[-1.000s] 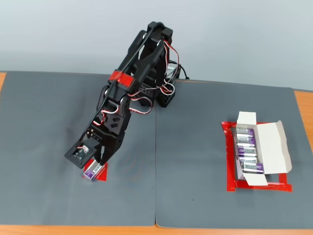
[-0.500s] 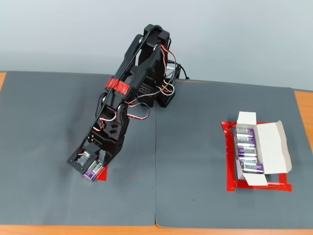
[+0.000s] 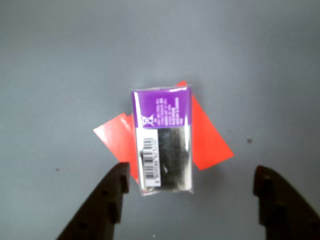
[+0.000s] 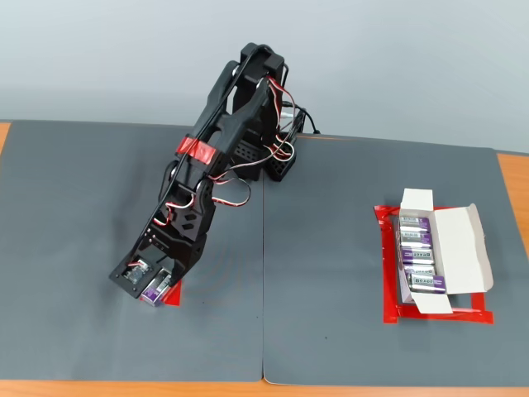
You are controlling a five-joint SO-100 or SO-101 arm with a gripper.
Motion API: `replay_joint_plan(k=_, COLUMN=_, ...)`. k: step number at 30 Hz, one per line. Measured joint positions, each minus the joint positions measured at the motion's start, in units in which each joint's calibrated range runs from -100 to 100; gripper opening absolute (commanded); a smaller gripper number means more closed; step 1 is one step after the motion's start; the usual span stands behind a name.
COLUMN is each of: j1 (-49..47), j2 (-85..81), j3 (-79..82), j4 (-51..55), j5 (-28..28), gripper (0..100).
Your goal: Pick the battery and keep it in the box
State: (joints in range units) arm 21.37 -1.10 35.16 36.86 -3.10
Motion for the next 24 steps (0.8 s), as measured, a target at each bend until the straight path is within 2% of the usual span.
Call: replay_joint_plan(k=24, j1=-0.15, j2=5.86, j3=-0.36, j4=-4.51, j5=0.78, gripper=29)
